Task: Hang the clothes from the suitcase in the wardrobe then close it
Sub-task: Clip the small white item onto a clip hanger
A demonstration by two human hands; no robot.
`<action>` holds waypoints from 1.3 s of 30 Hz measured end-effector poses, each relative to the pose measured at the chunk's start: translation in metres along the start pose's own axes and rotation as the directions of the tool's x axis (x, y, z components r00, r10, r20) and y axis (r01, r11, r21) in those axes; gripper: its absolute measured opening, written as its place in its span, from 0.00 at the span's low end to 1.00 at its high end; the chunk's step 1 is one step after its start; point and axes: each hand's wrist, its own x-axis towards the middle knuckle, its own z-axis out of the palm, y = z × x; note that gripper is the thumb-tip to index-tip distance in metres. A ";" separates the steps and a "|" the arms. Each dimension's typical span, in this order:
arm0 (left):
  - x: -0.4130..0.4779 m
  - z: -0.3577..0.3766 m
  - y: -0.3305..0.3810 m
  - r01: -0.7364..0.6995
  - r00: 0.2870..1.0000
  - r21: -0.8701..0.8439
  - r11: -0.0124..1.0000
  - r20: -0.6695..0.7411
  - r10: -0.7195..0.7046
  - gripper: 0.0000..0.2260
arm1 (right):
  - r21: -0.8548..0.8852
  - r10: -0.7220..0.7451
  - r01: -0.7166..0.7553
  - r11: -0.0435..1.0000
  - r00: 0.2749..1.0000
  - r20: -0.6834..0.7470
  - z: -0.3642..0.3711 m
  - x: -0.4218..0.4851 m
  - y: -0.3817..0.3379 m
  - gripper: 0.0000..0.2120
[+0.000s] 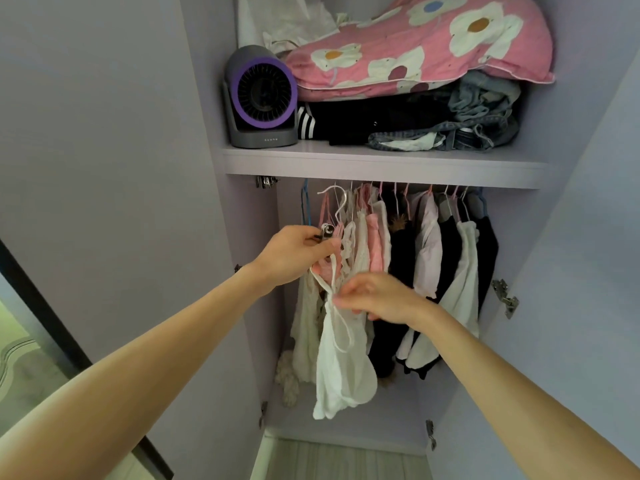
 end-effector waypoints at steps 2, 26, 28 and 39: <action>0.001 -0.001 0.003 0.023 1.000 -0.064 0.998 -0.005 -0.023 0.13 | -0.180 0.101 -0.084 0.980 0.991 0.088 0.011 0.002 0.010 0.21; -0.006 -0.010 -0.004 0.313 0.949 -0.383 0.869 0.086 -0.304 0.11 | 0.646 -0.006 0.188 0.740 0.962 -0.273 0.024 0.012 -0.010 0.09; -0.006 -0.011 -0.008 0.329 0.943 -0.423 0.844 0.106 -0.315 0.12 | 0.678 -0.008 0.198 0.707 0.962 -0.273 0.024 0.013 -0.011 0.12; -0.008 0.004 -0.013 0.250 0.961 -0.421 0.872 0.000 -0.275 0.09 | 0.528 0.321 -0.296 0.796 0.946 0.046 0.027 0.016 0.008 0.21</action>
